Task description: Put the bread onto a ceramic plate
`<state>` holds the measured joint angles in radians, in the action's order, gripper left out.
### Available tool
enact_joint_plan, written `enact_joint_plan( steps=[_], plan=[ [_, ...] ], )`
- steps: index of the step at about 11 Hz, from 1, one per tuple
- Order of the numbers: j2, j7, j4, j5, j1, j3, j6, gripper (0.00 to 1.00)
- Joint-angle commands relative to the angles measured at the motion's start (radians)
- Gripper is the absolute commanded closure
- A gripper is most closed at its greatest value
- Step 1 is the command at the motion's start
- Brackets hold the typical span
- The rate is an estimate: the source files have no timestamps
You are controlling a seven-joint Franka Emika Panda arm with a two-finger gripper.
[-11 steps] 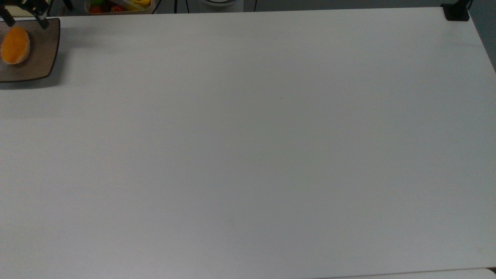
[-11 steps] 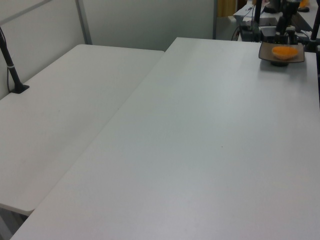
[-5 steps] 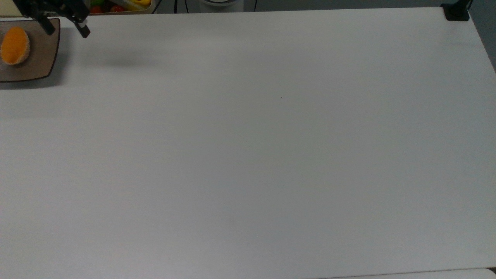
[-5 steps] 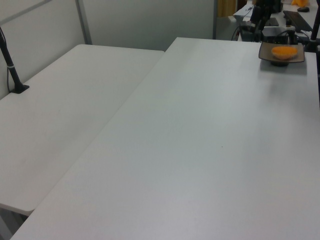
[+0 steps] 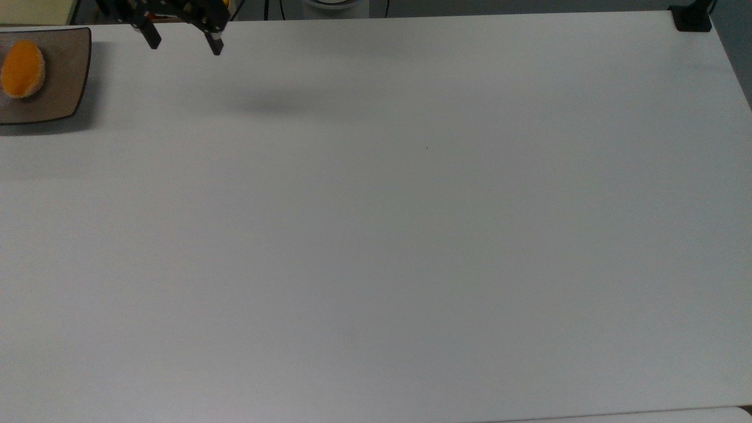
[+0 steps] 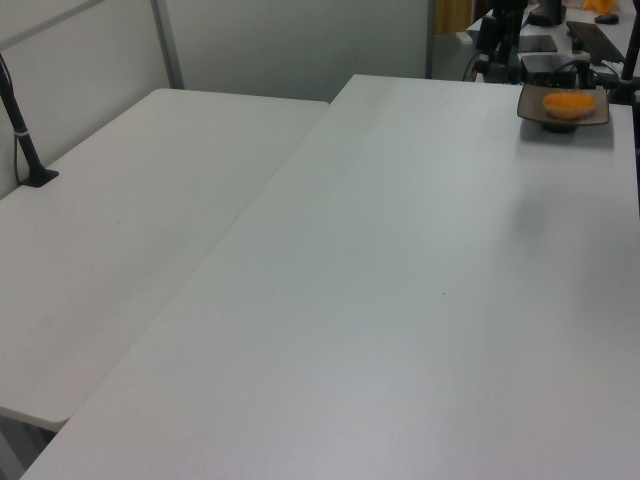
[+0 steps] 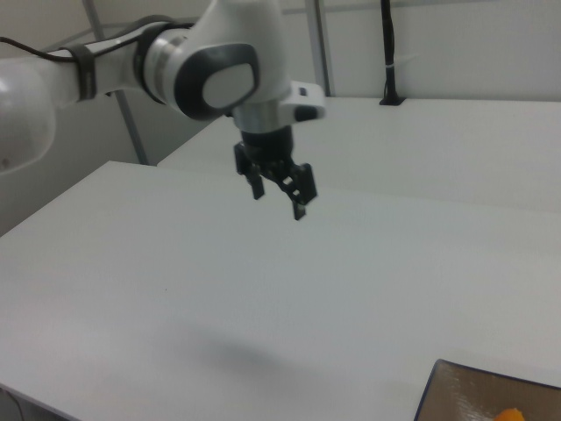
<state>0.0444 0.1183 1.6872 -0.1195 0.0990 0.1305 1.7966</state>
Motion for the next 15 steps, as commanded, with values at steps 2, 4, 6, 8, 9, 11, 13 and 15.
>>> enact_joint_plan(
  steps=[2,4,6,8,9,11,13,15],
  plan=[
    [-0.031,-0.195,0.008,0.093,-0.001,-0.173,-0.052,0.0],
    [-0.032,-0.2,0.008,0.09,-0.027,-0.198,-0.048,0.0],
    [-0.032,-0.215,0.009,0.087,-0.035,-0.203,-0.045,0.0],
    [-0.032,-0.215,0.009,0.093,-0.062,-0.204,-0.04,0.0],
    [-0.032,-0.21,0.008,0.093,-0.062,-0.204,-0.04,0.0],
    [-0.034,-0.2,0.006,0.089,-0.062,-0.203,-0.049,0.0],
    [-0.034,-0.2,0.005,0.089,-0.062,-0.203,-0.062,0.0],
    [-0.034,-0.178,0.002,0.089,-0.062,-0.203,-0.063,0.0]
  ],
)
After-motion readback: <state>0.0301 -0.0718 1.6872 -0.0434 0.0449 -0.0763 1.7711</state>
